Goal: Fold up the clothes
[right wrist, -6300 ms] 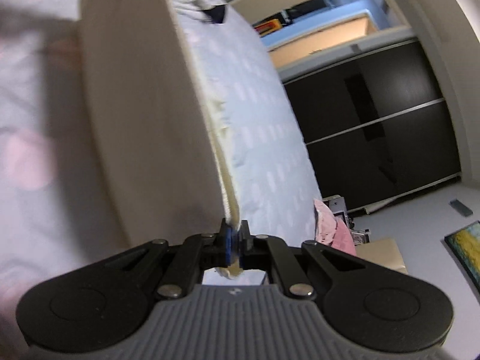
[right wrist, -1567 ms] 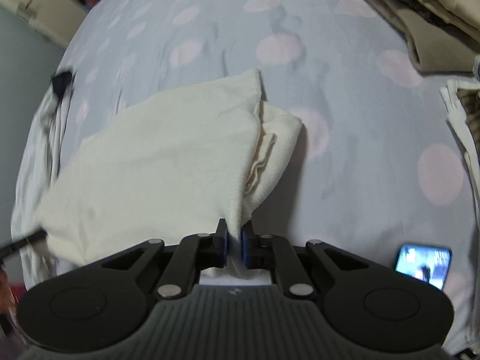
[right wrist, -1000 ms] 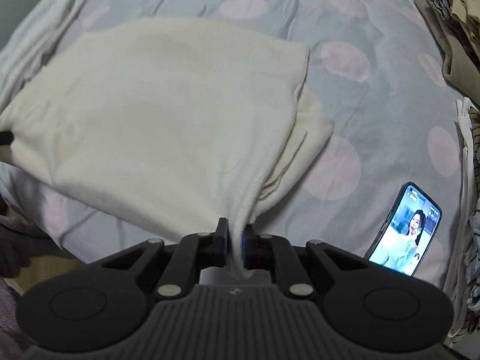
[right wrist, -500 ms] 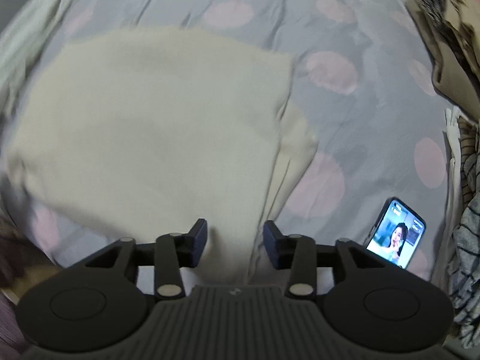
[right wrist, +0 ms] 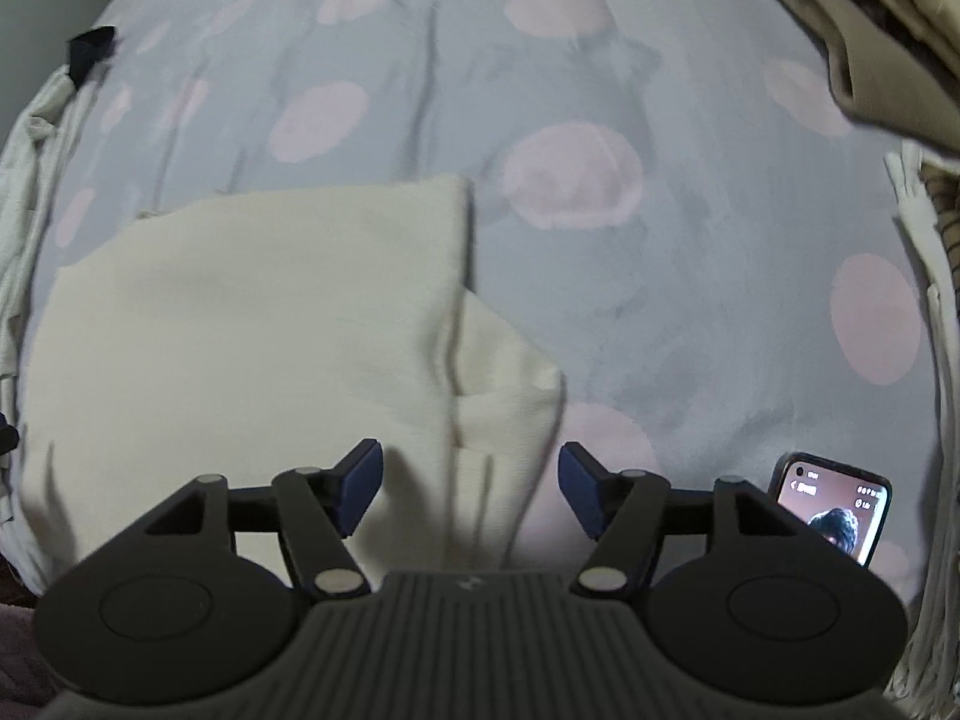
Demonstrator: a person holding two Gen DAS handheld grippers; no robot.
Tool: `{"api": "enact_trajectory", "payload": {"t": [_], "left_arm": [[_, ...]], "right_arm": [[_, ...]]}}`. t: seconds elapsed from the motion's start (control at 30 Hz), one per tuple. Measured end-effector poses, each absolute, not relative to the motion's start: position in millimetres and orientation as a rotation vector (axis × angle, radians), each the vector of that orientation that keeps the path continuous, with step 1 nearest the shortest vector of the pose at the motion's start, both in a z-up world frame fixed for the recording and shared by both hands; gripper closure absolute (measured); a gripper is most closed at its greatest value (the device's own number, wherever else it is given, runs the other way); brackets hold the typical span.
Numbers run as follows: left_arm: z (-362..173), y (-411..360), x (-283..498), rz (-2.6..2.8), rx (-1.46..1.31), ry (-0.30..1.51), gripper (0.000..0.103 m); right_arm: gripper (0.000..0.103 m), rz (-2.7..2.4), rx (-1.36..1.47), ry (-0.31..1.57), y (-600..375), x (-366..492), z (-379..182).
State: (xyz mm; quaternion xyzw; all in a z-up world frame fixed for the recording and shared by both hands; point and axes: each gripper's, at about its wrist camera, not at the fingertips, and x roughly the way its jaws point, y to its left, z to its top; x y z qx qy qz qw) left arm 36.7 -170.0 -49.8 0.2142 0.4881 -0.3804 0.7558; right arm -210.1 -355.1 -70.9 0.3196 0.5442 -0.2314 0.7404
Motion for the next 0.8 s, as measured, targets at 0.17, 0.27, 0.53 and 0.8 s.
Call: {"api": "enact_trajectory", "payload": {"t": [0.17, 0.27, 0.53, 0.8], "left_arm": [[-62, -185, 44, -0.820, 0.478, 1.093, 0.062], [-69, -192, 46, -0.810, 0.498, 1.106, 0.062], [-69, -198, 43, -0.818, 0.507, 1.091, 0.063], [-56, -193, 34, -0.846, 0.488, 1.064, 0.070]], "right_arm": [[0.038, -0.483, 0.810, 1.192, -367, -214, -93], [0.046, -0.469, 0.826, 1.179, -367, -215, -97], [0.086, -0.439, 0.841, 1.146, -361, -214, -80], [0.087, -0.364, 0.941, 1.009, -348, -221, -18]]}}
